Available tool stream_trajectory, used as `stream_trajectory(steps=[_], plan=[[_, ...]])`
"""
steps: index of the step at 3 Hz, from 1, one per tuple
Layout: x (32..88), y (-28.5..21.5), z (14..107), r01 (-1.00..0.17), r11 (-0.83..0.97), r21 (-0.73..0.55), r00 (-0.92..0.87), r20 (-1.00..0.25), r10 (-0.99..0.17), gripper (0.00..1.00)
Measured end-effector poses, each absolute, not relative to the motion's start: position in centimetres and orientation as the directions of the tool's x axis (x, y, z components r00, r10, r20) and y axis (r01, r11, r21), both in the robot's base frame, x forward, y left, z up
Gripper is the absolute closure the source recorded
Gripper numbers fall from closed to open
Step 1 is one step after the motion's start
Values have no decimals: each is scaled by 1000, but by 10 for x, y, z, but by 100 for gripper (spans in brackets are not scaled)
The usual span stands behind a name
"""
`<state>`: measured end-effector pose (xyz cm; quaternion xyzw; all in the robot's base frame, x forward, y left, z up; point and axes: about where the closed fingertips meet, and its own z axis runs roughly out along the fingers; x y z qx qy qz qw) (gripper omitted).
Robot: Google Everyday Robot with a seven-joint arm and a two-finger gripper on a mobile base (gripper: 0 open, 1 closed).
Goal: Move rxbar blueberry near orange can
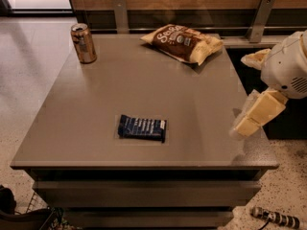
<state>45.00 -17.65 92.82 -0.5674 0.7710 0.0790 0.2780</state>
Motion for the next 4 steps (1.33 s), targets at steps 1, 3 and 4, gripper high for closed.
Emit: stream_trajectory(steps=[1, 3, 4], plan=[[460, -149, 896, -920, 374, -116, -202, -677, -708, 0], [470, -86, 883, -930, 368, -27, -152, -881, -448, 0], [470, -63, 884, -939, 339, -62, -69, -929, -362, 0]])
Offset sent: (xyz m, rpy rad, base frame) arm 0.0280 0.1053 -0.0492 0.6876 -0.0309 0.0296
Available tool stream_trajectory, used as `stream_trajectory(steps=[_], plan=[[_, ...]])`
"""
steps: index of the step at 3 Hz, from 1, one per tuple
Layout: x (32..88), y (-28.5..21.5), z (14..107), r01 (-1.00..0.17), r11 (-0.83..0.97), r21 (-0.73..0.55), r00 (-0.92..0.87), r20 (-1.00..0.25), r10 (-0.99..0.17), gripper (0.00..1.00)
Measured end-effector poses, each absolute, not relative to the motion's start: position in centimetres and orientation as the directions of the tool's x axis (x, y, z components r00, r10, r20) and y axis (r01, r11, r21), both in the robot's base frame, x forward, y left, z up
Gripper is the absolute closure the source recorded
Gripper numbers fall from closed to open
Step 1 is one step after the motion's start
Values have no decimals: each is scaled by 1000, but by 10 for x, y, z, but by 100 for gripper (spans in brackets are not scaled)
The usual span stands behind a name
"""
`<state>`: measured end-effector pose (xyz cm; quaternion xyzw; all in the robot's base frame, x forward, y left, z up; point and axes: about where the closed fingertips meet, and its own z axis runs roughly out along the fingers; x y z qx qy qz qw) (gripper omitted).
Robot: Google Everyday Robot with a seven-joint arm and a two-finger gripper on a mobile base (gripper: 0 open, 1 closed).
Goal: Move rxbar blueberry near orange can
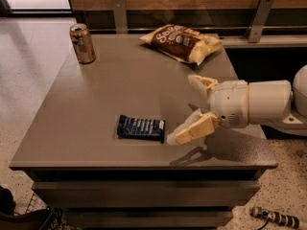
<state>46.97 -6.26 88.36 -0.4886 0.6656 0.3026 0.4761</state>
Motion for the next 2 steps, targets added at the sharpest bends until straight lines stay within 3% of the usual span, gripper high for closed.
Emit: stream_trajectory(steps=[2], plan=[[469, -49, 874, -938, 342, -56, -77, -928, -363, 0]])
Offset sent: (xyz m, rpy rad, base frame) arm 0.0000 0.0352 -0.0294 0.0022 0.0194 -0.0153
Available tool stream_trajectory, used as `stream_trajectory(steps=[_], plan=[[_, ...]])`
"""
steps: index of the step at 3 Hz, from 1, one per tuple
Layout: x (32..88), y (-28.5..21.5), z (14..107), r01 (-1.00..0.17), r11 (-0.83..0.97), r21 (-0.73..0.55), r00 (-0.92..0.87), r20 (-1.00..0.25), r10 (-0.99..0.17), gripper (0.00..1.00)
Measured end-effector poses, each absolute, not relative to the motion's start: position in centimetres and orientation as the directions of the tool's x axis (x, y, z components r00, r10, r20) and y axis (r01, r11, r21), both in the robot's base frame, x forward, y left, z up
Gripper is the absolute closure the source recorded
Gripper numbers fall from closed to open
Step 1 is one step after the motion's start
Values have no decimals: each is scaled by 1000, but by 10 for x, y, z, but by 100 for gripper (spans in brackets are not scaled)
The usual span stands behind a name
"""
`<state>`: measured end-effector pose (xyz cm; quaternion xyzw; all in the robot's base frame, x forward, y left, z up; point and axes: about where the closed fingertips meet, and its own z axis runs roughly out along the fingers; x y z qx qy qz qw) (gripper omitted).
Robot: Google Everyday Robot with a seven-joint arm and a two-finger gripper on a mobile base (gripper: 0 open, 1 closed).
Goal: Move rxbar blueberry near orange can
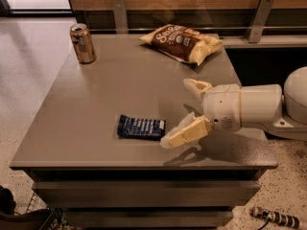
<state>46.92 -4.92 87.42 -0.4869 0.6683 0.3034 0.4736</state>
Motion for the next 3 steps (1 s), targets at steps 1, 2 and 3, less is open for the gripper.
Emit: stream_trajectory(steps=[1, 2, 3], plan=[[469, -27, 859, -943, 329, -46, -69, -941, -331, 0], [469, -7, 849, -949, 313, -41, -62, -948, -311, 0], [468, 12, 836, -956, 292, -39, -57, -949, -311, 0]])
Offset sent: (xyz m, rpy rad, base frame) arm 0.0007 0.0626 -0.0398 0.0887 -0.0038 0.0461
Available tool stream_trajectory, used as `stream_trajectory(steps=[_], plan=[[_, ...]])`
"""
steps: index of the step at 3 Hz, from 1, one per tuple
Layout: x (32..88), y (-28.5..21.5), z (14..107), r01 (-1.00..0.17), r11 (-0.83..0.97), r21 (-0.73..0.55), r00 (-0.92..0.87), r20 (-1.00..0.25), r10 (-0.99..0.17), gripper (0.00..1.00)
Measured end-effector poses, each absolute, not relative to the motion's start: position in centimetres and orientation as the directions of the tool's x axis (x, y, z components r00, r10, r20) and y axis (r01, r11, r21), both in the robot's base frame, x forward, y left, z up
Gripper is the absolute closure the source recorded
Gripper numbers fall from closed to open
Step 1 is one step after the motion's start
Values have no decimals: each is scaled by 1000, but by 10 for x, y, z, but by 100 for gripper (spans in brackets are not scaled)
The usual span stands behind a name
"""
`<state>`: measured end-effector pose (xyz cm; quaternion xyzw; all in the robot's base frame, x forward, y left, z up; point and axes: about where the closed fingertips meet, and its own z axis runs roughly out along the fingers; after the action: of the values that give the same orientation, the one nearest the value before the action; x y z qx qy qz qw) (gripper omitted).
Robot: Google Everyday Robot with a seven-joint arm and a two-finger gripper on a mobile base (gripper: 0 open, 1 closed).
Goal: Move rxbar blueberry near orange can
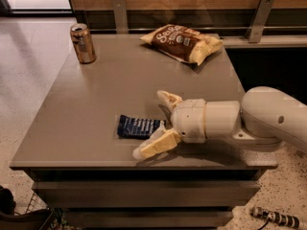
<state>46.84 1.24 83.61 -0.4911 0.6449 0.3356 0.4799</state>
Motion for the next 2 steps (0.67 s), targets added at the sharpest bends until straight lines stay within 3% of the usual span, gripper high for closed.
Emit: stream_trajectory(steps=[1, 2], plan=[[470, 22, 817, -959, 284, -24, -67, -950, -306, 10], [471, 22, 808, -958, 287, -14, -76, -950, -302, 33]])
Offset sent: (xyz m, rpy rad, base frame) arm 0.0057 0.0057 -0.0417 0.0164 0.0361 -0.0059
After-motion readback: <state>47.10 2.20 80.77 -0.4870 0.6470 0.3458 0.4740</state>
